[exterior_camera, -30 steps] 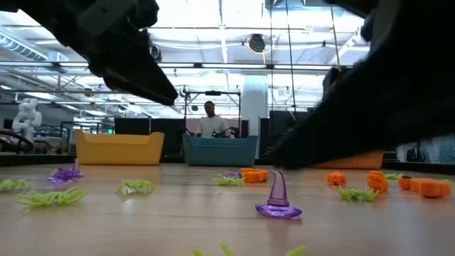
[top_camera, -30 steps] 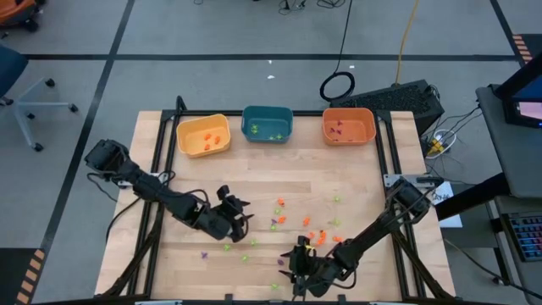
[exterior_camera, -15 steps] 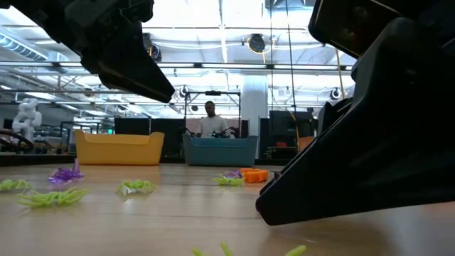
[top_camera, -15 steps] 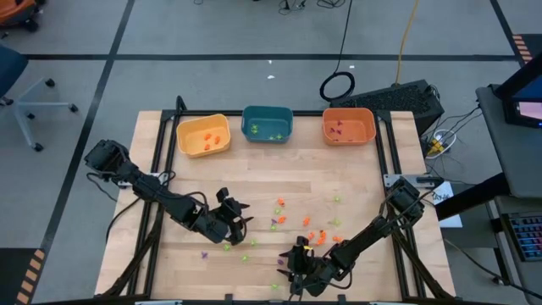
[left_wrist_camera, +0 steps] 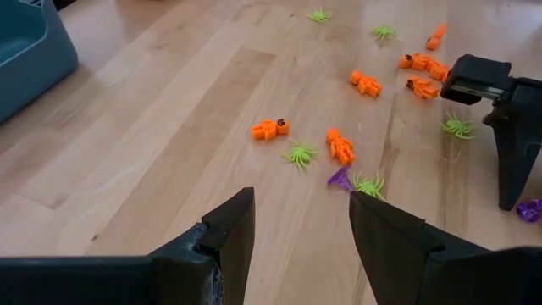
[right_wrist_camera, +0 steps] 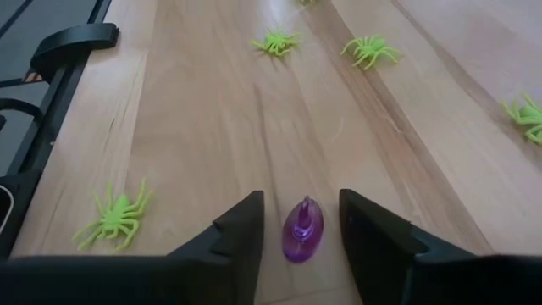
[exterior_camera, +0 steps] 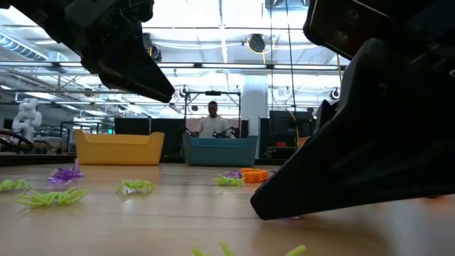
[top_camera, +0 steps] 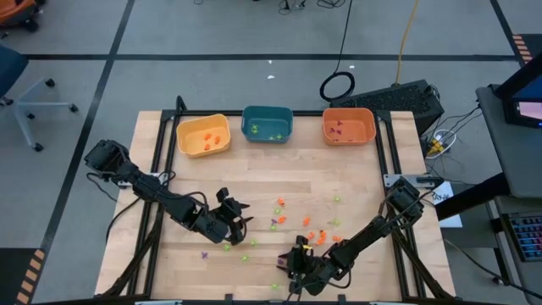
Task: Sort Halloween decoration
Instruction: Put the violet witch hat toy into the orange bin
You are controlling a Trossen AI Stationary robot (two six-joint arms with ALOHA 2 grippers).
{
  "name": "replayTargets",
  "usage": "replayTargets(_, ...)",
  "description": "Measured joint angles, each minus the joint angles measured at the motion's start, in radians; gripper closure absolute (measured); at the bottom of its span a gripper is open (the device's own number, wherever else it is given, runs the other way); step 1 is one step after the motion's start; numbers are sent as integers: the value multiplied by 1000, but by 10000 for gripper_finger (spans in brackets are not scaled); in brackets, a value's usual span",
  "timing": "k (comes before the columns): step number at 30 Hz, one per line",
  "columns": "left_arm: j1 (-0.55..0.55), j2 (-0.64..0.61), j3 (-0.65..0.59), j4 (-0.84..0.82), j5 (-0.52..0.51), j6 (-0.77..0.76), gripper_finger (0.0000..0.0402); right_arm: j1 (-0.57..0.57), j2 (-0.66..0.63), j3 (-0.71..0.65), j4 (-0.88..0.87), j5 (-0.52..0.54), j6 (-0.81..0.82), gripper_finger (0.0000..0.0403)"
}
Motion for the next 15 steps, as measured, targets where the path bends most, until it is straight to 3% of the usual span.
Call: replayTargets(15,0,0,0,0,0,1,210,0,-1,1,0,-8,0,351)
